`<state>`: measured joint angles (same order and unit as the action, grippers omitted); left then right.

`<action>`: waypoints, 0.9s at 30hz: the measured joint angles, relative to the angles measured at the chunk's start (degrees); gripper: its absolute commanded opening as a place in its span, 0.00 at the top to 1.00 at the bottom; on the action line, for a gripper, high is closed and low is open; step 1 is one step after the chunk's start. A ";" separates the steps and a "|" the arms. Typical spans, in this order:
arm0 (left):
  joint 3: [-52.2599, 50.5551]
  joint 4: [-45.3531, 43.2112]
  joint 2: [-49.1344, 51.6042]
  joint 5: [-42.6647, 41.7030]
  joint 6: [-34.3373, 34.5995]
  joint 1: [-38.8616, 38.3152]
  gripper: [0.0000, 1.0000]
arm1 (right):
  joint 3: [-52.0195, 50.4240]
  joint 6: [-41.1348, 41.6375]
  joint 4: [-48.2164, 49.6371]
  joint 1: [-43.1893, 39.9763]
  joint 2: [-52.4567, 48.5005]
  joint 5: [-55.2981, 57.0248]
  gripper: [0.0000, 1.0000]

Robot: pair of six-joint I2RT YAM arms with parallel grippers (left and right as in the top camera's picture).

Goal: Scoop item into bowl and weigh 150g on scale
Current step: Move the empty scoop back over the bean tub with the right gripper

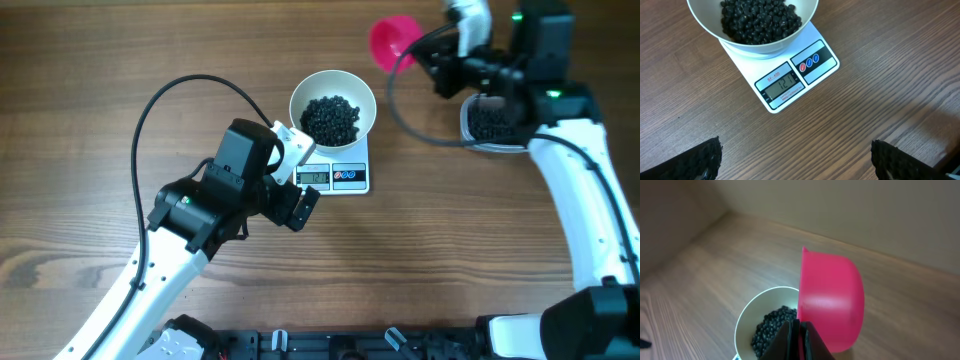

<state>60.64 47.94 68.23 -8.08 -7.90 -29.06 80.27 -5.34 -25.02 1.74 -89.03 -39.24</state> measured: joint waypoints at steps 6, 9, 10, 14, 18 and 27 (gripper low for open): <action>0.00 0.00 0.00 0.00 0.00 0.00 0.00 | 0.00 1.33 -10.71 -6.93 4.15 6.34 0.96; 0.00 0.00 0.00 0.00 0.00 -0.02 0.00 | 0.00 1.29 -11.91 -9.01 4.63 13.70 0.96; 0.00 -0.02 0.00 0.00 0.00 -0.02 0.00 | 0.00 2.56 -11.91 -9.35 4.63 16.98 0.96; 0.00 0.02 0.00 -0.02 0.00 -0.02 0.00 | 0.02 14.01 -15.87 -9.55 4.63 30.75 0.95; 0.00 -0.02 0.00 0.00 0.00 0.00 0.00 | 0.00 24.68 -25.86 -9.55 4.63 38.73 0.96; 0.00 -0.02 0.00 0.00 0.00 0.00 0.00 | 0.00 18.27 -24.37 -9.55 3.56 40.83 0.96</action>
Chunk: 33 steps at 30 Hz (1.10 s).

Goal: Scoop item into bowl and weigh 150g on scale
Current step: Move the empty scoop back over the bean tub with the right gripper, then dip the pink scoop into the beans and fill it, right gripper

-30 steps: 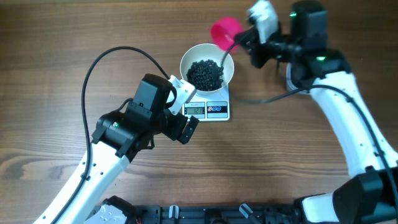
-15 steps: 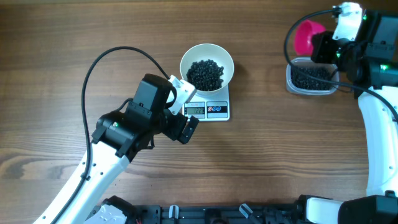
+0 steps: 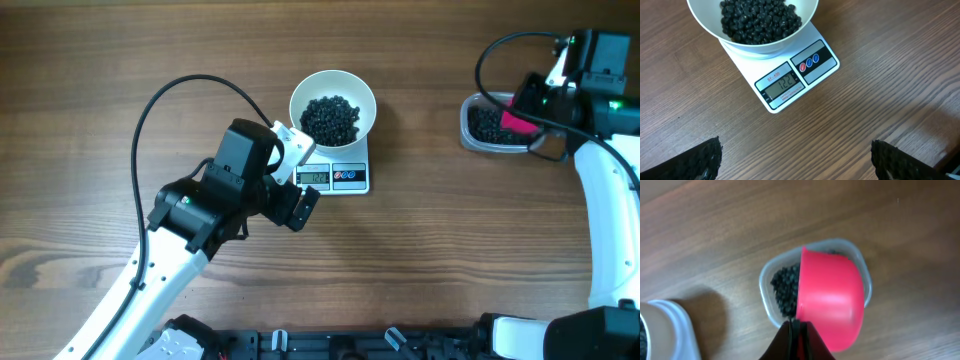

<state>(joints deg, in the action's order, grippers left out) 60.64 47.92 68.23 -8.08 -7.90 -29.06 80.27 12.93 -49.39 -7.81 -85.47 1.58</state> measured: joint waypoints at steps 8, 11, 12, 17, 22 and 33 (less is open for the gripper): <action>0.00 0.00 0.00 0.00 0.00 0.00 0.00 | 0.00 -40.74 2.21 0.35 -0.02 0.22 0.96; 0.00 0.00 0.00 0.00 0.00 -0.02 0.00 | 0.00 -49.66 2.19 3.13 -0.02 0.70 0.96; 0.00 0.00 0.00 0.00 0.00 -0.02 0.00 | 0.00 -52.48 2.12 5.73 -0.07 0.98 0.96; 0.00 0.02 0.00 0.00 0.00 -0.02 0.00 | 0.00 -55.06 0.44 9.27 -3.67 5.40 0.96; 0.00 0.00 0.00 0.00 0.00 -0.02 0.00 | 0.00 -51.54 0.55 11.93 -8.90 16.11 0.96; 0.00 0.00 0.00 0.00 0.00 0.00 0.00 | 0.00 -37.00 -3.34 12.55 -9.16 28.41 0.96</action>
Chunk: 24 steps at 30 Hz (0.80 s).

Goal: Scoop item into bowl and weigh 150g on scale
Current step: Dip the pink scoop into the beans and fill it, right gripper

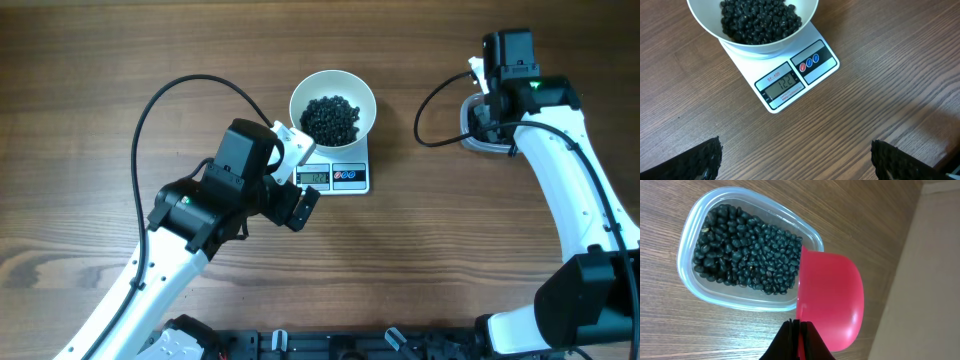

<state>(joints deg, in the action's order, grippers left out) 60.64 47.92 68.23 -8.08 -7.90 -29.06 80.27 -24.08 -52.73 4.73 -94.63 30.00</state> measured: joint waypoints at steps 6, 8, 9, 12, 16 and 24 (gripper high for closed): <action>0.00 0.00 0.00 0.00 0.00 0.00 0.00 | 0.00 1.81 0.02 0.00 -0.94 0.55 0.96; 0.00 0.00 0.00 0.00 0.00 0.00 0.00 | 0.00 1.97 0.02 0.02 -3.02 0.55 0.96; 0.00 0.00 0.00 0.00 0.00 -0.02 0.00 | 0.00 1.99 0.15 0.02 -3.89 0.55 0.96; 0.00 0.00 0.00 0.00 0.00 0.00 0.00 | 0.00 2.01 1.40 0.00 -5.88 1.05 0.96; 0.00 0.00 0.00 0.00 0.00 0.00 0.00 | 0.00 2.21 3.67 0.00 -7.63 3.74 0.96; 0.00 0.00 0.00 0.00 0.00 -0.02 0.00 | 0.00 2.21 4.63 0.55 -9.97 4.96 0.96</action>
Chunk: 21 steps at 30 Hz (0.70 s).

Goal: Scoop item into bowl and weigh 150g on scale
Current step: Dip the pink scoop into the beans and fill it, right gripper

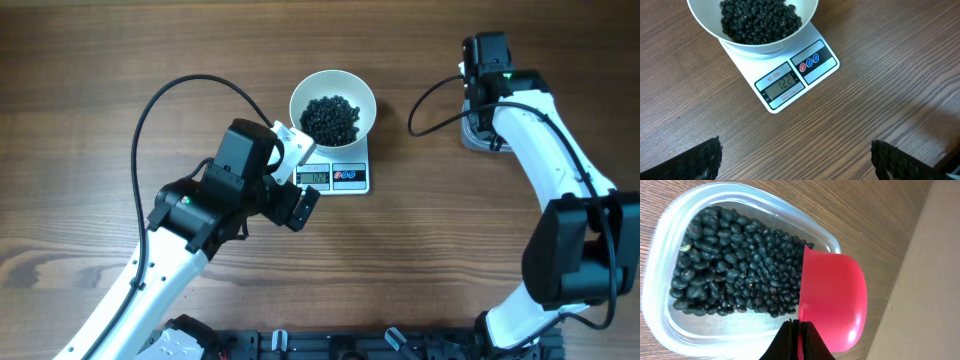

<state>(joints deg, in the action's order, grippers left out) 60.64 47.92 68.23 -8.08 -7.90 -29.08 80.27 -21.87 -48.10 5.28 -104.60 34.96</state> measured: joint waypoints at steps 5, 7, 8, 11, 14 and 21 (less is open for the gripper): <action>0.00 0.00 0.00 0.00 0.00 0.00 0.00 | 0.00 -0.02 0.15 0.26 -0.48 0.02 0.96; 0.00 0.00 0.00 0.00 0.00 0.02 0.00 | 0.00 0.00 0.15 0.26 -0.50 0.02 0.96; 0.00 0.00 0.00 0.00 0.00 0.00 0.00 | 0.00 0.00 0.15 0.26 -0.50 0.02 0.96; 0.00 0.00 0.00 0.00 0.00 0.00 0.00 | 0.00 -0.02 -1.09 0.33 -1.20 0.02 0.96; 0.00 0.00 0.00 0.00 0.00 0.00 0.00 | 0.02 -0.02 -2.03 0.55 -2.60 -0.31 0.96; 0.00 0.00 0.00 0.00 0.00 0.00 0.00 | 0.02 2.27 -2.73 1.03 -3.32 -6.60 0.96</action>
<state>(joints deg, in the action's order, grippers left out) 60.64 47.92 68.23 -8.08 -7.90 -29.08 80.29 -19.59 -50.83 6.31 -107.92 28.36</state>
